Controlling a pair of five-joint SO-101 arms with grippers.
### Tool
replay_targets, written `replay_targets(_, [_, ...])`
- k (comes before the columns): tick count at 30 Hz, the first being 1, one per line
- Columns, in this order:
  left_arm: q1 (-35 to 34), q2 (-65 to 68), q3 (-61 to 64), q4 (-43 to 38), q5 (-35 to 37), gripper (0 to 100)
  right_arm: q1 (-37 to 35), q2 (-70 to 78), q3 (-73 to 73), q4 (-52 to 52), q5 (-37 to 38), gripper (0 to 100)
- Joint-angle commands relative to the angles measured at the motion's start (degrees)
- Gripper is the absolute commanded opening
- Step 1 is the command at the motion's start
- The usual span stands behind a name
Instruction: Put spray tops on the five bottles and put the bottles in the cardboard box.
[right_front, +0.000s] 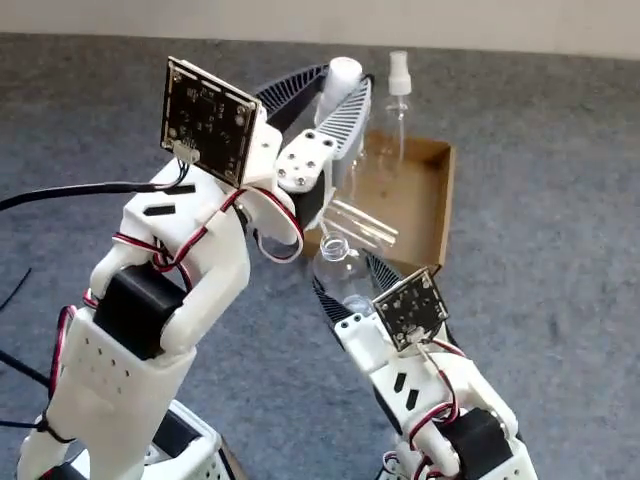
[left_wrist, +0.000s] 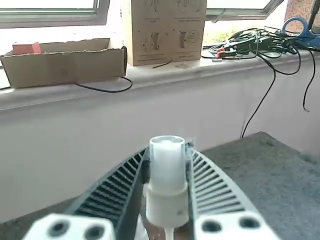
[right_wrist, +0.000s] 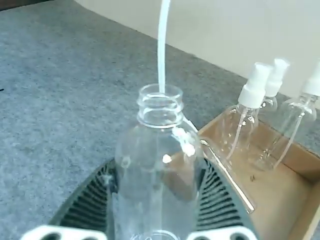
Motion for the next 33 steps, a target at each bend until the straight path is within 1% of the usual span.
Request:
replay_targets(1, [0.9, -0.9, -3.8, -1.6, 0.6, 1, -0.2, -0.3, 0.0, -1.1, -0.4, 0.5])
replay_targets(8, [1.1, -0.8, -8.7, 1.8, 0.6, 1, -0.2, -0.3, 1.4, -1.1, -0.4, 0.5])
replay_targets(13, [1.1, -0.8, -7.5, 4.4, 0.8, 1, -0.2, -0.3, 1.7, -1.3, -0.4, 0.5])
replay_targets(18, [1.2, -0.8, -3.8, 4.3, 0.9, 1, -0.2, -0.3, 1.6, -1.3, -0.4, 0.5])
replay_targets(21, [1.2, -0.8, -1.6, 3.6, 1.0, 1, -0.2, -0.3, 1.6, -1.3, -0.4, 0.5])
replay_targets(26, [1.3, -0.8, 3.9, -1.1, 1.0, 1, -0.2, -0.3, 1.6, -1.3, -0.4, 0.5])
replay_targets(28, [2.3, -0.8, 5.8, -2.4, 1.0, 1, -0.2, -0.3, 1.6, -1.3, -0.4, 0.5])
replay_targets(33, [5.0, -1.2, 6.0, -2.6, 1.0, 1, -0.2, -0.4, 1.6, -1.3, -0.4, 0.5])
